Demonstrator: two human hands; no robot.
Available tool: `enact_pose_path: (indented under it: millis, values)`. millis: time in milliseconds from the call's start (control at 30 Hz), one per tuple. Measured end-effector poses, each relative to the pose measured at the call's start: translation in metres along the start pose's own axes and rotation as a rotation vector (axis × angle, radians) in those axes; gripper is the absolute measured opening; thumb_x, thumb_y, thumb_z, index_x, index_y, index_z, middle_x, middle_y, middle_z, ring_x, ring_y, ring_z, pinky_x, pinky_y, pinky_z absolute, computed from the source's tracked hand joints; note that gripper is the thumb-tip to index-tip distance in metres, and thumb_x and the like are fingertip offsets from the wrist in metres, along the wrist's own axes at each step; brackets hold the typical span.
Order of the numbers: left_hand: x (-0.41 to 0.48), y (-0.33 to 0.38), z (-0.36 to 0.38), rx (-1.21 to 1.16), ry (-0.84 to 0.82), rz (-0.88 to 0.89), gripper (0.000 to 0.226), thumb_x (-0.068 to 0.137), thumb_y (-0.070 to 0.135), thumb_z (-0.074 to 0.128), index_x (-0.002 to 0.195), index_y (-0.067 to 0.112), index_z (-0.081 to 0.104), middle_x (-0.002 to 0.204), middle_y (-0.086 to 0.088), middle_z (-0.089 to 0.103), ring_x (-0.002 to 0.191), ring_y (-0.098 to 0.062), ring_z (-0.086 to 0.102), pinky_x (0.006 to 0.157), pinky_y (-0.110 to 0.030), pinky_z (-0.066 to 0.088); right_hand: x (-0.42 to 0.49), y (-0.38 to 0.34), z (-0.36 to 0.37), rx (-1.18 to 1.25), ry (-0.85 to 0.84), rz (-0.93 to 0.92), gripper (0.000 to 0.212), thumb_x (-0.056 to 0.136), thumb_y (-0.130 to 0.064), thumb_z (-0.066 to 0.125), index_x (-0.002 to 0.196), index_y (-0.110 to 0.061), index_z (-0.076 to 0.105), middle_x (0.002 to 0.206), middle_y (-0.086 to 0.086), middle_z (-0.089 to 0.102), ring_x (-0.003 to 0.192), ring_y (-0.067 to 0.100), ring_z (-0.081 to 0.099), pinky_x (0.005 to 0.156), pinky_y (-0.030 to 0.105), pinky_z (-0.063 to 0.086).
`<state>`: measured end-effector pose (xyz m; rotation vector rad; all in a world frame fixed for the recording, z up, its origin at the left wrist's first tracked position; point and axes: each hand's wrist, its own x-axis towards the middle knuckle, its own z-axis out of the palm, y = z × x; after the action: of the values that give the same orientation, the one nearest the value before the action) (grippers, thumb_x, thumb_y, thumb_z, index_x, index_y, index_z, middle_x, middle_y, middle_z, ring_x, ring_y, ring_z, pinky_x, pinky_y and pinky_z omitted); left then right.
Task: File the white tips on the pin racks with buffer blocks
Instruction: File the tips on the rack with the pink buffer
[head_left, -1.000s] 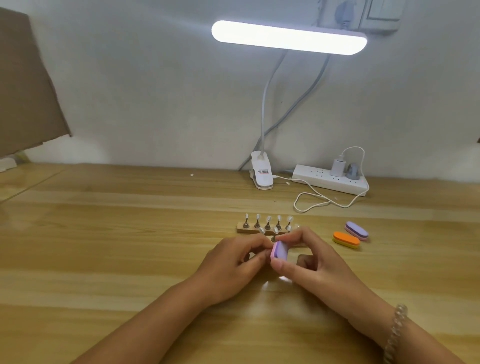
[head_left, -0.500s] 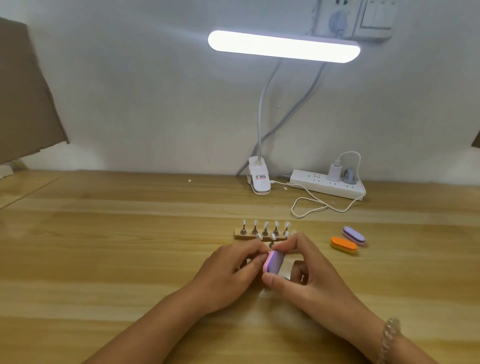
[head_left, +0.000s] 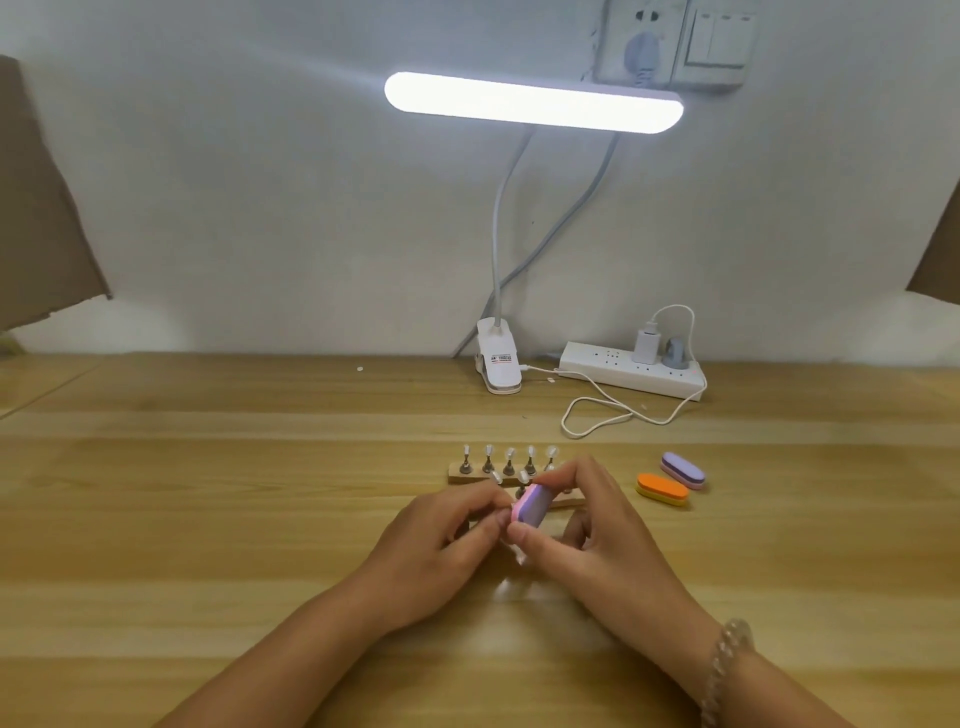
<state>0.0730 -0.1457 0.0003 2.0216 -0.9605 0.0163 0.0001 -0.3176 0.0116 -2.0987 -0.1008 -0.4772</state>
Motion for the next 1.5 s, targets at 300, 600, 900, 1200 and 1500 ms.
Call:
enact_pose_path:
  millis: [300,600,900,1200,1500]
  values:
    - [0.000,0.002,-0.001,0.003,-0.022,-0.001,0.017,0.092,0.032,0.048,0.086,0.030,0.064,0.077,0.012,0.060,0.075,-0.019,0.055,0.070,-0.045,0.045,-0.002,0.000,-0.001,-0.143,0.013,-0.110,0.035,0.079,-0.029,0.078,0.105,-0.029,0.055,0.103,-0.015,0.053,0.057,0.013,0.049,0.059,0.027,0.046]
    - [0.000,0.002,-0.002,-0.057,-0.018,-0.022,0.020,0.095,0.033,0.048,0.086,0.032,0.067,0.086,0.017,0.070,0.090,-0.008,0.066,0.084,-0.043,0.051,0.006,0.008,-0.008,-0.049,0.197,-0.023,0.032,0.079,-0.031,0.078,0.103,-0.031,0.056,0.102,-0.011,0.060,0.060,0.014,0.051,0.059,0.018,0.043]
    - [0.000,0.002,-0.001,-0.023,-0.024,-0.008,0.018,0.093,0.032,0.047,0.079,0.036,0.058,0.073,0.015,0.058,0.072,-0.014,0.053,0.071,-0.047,0.045,0.000,0.003,0.000,-0.238,0.063,-0.156,0.039,0.077,-0.050,0.068,0.109,-0.030,0.056,0.104,-0.017,0.051,0.066,0.015,0.053,0.064,0.036,0.051]
    - [0.001,0.003,-0.003,-0.072,-0.037,-0.026,0.019,0.096,0.027,0.050,0.089,0.023,0.067,0.081,0.013,0.065,0.079,-0.010,0.060,0.075,-0.040,0.049,0.001,0.006,-0.001,-0.198,0.034,-0.160,0.035,0.079,-0.042,0.073,0.109,-0.030,0.057,0.103,-0.015,0.054,0.063,0.016,0.054,0.058,0.025,0.047]
    - [0.001,0.000,-0.002,-0.112,-0.004,-0.034,0.022,0.101,0.015,0.053,0.089,0.025,0.069,0.087,0.014,0.071,0.092,-0.006,0.066,0.088,-0.034,0.050,-0.001,0.001,-0.001,-0.051,0.147,-0.114,0.033,0.101,-0.038,0.040,0.081,-0.027,0.065,0.080,-0.006,0.068,0.056,0.018,0.055,0.057,0.042,0.047]
